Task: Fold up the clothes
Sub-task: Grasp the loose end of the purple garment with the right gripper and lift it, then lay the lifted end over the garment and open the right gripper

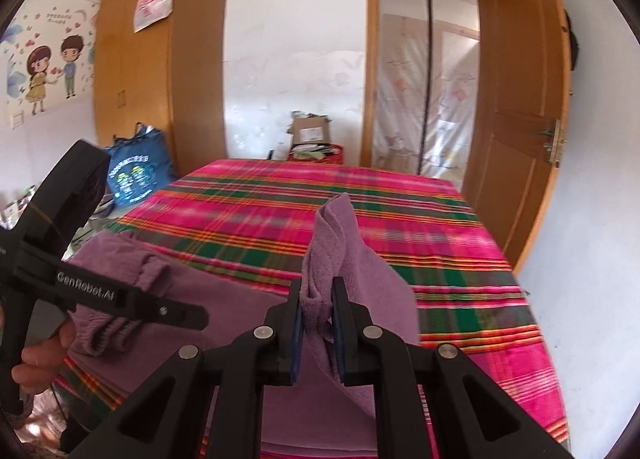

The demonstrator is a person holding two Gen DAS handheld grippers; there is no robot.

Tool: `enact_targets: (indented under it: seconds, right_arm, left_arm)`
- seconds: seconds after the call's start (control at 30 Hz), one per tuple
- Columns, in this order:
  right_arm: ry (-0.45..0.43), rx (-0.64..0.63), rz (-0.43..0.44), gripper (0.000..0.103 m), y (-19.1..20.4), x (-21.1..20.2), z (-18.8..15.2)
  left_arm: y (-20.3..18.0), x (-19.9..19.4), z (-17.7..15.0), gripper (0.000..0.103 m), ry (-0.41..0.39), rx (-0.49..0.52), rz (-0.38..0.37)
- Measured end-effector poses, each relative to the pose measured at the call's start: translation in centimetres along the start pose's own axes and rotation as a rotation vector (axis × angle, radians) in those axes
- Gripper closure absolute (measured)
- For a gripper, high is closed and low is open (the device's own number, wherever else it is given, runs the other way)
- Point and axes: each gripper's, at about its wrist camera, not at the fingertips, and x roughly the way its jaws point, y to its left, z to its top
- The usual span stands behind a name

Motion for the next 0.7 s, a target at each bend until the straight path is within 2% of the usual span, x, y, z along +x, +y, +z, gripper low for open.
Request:
enact_targets:
  seconds: [0.43, 0.7]
  right_arm:
    - [0.073, -0.049, 0.161, 0.09, 6.4, 2.9, -1.5]
    - [0.145, -0.059, 0.205, 0.09, 9.0, 4.9, -3.0]
  left_arm:
    - [3.8, -2.7, 0.1, 0.05, -0.051, -0.093, -0.014]
    - [5.4, -3.2, 0.1, 0.05, -0.059, -0.128, -0.007]
